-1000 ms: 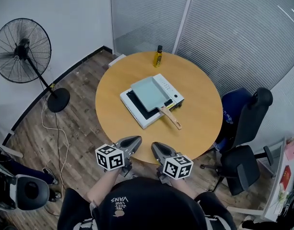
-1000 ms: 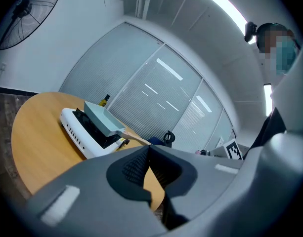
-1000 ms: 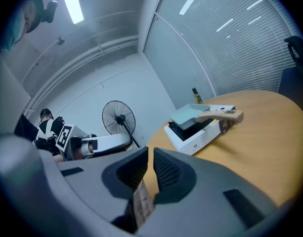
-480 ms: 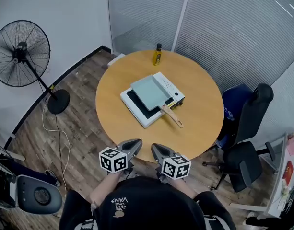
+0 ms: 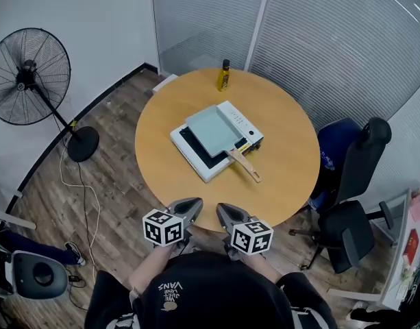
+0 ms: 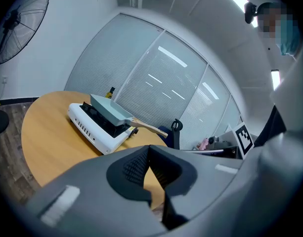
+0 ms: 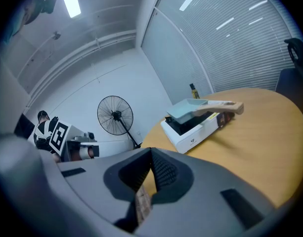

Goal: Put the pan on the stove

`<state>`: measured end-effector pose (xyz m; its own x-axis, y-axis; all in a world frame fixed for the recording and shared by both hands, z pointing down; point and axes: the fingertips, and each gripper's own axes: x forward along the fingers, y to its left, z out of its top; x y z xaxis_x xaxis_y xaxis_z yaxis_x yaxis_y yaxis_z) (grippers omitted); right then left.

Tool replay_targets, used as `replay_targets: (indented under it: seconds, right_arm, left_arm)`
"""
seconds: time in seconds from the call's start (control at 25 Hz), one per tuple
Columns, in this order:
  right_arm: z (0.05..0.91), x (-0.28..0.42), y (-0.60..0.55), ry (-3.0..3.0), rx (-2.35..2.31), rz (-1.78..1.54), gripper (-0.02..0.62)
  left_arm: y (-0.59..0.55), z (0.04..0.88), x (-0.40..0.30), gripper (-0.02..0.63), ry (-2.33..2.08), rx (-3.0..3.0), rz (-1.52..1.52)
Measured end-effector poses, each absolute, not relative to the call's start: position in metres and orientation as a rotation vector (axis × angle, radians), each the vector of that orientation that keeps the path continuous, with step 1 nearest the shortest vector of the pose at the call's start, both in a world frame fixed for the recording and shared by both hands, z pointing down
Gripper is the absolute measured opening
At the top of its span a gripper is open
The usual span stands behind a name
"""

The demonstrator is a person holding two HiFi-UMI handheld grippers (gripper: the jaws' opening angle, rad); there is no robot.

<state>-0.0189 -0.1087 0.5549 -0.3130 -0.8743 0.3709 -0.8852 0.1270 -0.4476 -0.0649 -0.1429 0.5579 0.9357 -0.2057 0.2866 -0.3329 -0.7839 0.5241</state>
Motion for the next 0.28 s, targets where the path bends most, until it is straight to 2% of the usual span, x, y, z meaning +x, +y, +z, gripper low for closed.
replay_targets:
  seconds: [0.28]
  right_arm:
    - [0.5483,-0.0135,-0.114,-2.358,1.821,0.935,0.014]
  left_arm:
    - [-0.1475,0.5607,-0.0586,0.011,-0.398,2.494,0.303]
